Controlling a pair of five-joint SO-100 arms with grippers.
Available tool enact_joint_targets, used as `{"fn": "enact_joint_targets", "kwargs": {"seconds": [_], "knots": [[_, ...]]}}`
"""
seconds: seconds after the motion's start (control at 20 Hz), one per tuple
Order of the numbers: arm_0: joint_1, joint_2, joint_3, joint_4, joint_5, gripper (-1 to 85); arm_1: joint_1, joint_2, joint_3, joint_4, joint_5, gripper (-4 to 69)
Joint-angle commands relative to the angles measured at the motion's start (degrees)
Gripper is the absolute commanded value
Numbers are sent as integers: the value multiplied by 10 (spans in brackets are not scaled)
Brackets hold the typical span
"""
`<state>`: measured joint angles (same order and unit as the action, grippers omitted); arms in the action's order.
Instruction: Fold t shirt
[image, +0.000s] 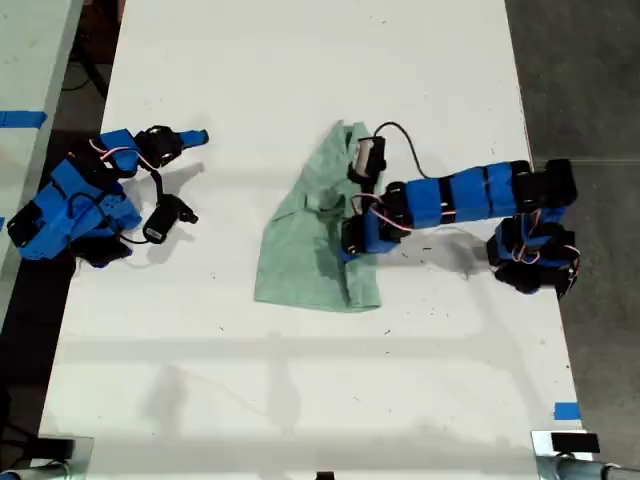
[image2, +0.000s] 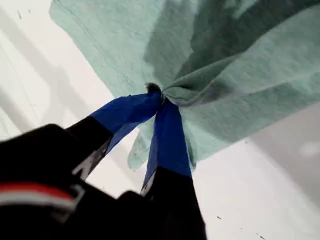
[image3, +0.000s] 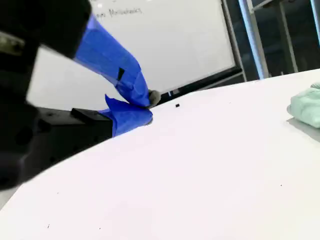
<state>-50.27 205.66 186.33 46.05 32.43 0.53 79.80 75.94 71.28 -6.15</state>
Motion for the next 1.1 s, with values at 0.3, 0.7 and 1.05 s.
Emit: {"fn": "enact_joint_targets", "kwargs": {"seconds": [0.3, 0.7, 1.05], "knots": [[6, 4, 21, 1, -4, -2, 18, 159, -110, 231, 19, 276], [7, 4, 21, 0, -4, -2, 106, 864, 674, 46, 10, 24], [-4, 4, 21, 3, -4, -2, 178, 1216, 1002, 50, -74, 20]]}}
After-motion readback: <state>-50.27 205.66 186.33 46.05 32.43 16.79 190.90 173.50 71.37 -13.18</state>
